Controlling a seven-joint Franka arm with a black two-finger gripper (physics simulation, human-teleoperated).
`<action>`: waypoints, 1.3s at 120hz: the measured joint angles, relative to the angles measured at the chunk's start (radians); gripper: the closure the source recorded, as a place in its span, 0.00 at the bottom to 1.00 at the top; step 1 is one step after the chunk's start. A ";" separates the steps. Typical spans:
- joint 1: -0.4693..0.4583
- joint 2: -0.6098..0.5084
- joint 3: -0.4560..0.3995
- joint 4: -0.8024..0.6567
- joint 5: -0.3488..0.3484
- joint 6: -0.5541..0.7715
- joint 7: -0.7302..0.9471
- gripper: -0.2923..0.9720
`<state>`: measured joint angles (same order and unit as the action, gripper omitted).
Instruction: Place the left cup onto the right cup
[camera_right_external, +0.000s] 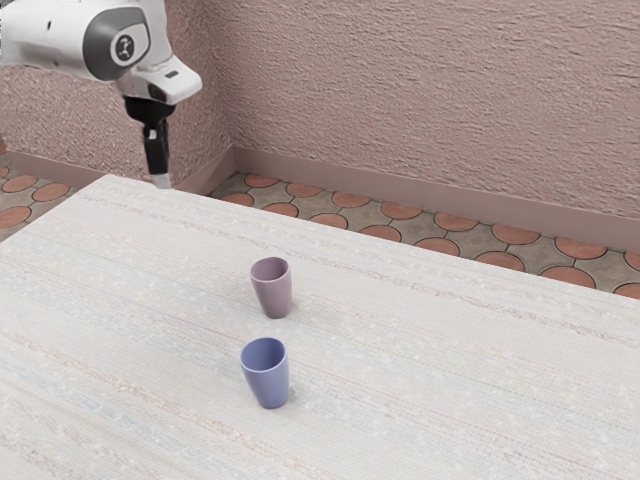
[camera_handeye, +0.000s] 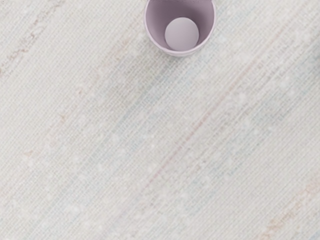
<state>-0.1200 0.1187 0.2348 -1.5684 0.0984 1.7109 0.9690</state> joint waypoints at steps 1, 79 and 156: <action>0.000 0.000 0.000 0.000 -0.001 0.000 0.000 0.23; -0.002 0.317 -0.006 0.180 -0.045 0.074 0.062 0.23; -0.039 0.485 -0.029 0.195 -0.080 0.219 0.153 0.23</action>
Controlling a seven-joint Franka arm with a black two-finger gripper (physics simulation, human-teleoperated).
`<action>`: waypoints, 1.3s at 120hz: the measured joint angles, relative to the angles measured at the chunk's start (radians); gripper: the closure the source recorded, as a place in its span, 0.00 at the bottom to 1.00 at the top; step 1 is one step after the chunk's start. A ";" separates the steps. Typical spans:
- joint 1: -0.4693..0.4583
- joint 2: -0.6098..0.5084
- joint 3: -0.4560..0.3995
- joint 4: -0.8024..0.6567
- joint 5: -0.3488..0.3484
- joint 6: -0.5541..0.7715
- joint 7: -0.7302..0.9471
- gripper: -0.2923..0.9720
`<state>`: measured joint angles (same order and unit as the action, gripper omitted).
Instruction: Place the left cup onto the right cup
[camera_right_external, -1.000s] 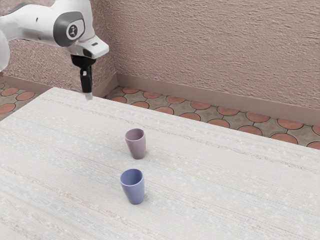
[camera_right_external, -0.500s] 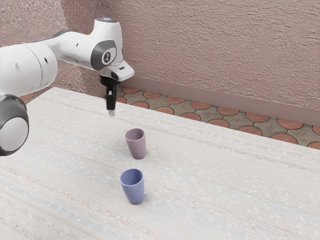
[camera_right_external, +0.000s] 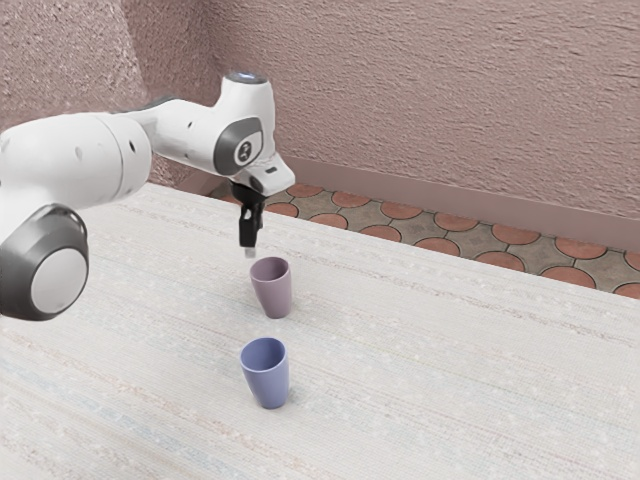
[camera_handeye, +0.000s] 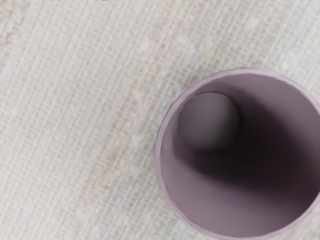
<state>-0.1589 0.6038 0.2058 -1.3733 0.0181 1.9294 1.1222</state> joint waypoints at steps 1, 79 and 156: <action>0.000 0.002 -0.001 0.000 0.000 0.002 0.001 0.23; -0.001 0.085 -0.038 0.018 0.001 0.147 0.075 0.23; 0.009 0.077 -0.052 -0.043 -0.119 0.171 0.080 0.55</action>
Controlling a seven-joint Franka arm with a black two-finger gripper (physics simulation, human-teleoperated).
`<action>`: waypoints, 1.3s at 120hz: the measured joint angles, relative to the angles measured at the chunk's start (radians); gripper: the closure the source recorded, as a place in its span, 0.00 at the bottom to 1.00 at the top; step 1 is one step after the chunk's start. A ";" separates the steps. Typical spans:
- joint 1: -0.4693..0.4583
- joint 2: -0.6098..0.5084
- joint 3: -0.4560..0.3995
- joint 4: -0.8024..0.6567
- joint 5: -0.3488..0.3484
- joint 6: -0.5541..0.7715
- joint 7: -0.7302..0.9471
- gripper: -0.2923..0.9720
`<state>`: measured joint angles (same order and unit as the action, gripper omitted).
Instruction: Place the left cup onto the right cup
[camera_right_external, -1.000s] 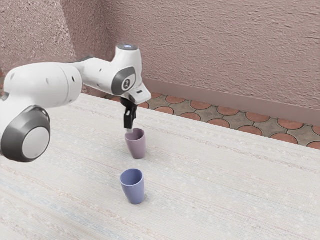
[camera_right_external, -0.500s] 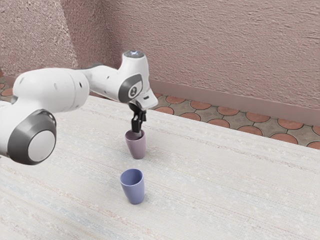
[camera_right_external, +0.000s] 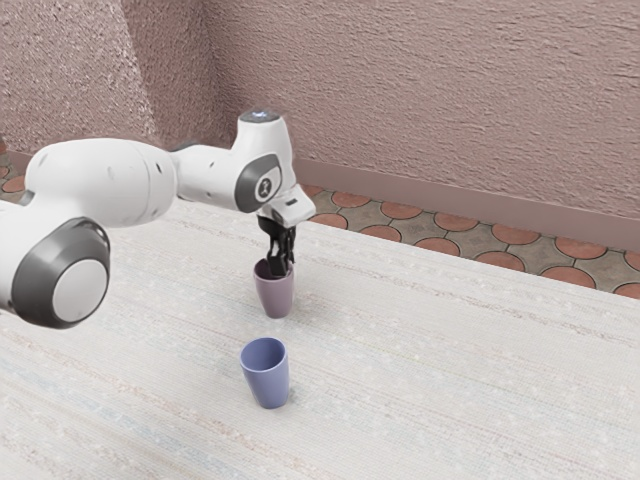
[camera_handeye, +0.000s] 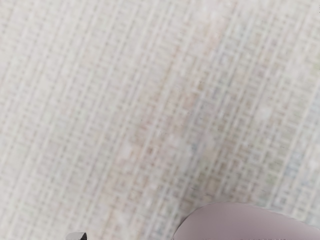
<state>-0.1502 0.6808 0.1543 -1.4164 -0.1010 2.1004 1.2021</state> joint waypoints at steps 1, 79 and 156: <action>0.000 0.000 0.000 -0.001 0.000 0.000 0.000 0.57; 0.006 -0.060 0.001 -0.008 0.008 -0.042 -0.027 0.84; -0.049 -0.230 0.001 -0.082 0.016 -0.134 -0.081 0.85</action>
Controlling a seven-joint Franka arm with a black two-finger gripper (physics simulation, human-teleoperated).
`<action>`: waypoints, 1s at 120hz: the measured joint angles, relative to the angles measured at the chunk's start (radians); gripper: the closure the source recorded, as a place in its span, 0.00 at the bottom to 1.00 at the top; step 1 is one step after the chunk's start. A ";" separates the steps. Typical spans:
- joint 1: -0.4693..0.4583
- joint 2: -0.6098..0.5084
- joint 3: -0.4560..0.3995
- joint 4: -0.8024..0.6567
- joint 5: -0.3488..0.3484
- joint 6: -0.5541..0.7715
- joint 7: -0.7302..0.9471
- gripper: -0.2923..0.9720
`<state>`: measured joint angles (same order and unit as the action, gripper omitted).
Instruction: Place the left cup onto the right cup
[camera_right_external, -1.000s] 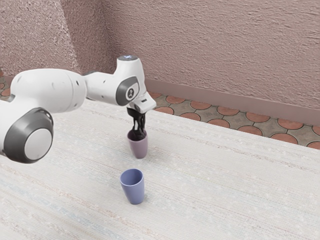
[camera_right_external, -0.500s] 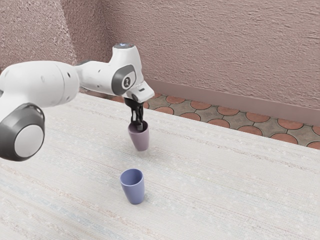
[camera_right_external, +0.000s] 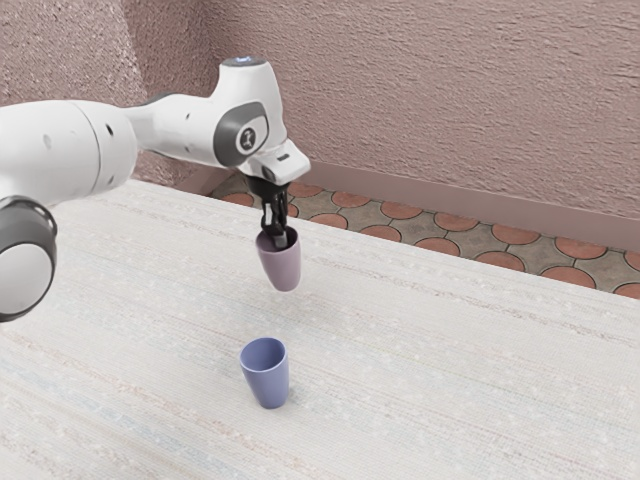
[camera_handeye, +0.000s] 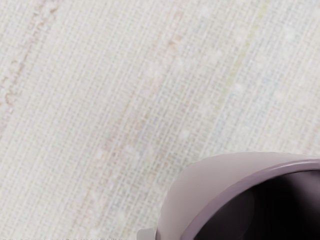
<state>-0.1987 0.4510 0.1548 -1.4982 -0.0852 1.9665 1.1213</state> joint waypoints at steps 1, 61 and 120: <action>-0.001 -0.003 0.000 -0.003 0.000 -0.001 -0.001 0.85; -0.065 -0.161 0.000 -0.147 0.069 -0.041 -0.067 0.85; -0.148 -0.266 0.000 -0.268 0.096 -0.048 -0.135 0.85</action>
<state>-0.3469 0.1853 0.1548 -1.7659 0.0104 1.9189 0.9861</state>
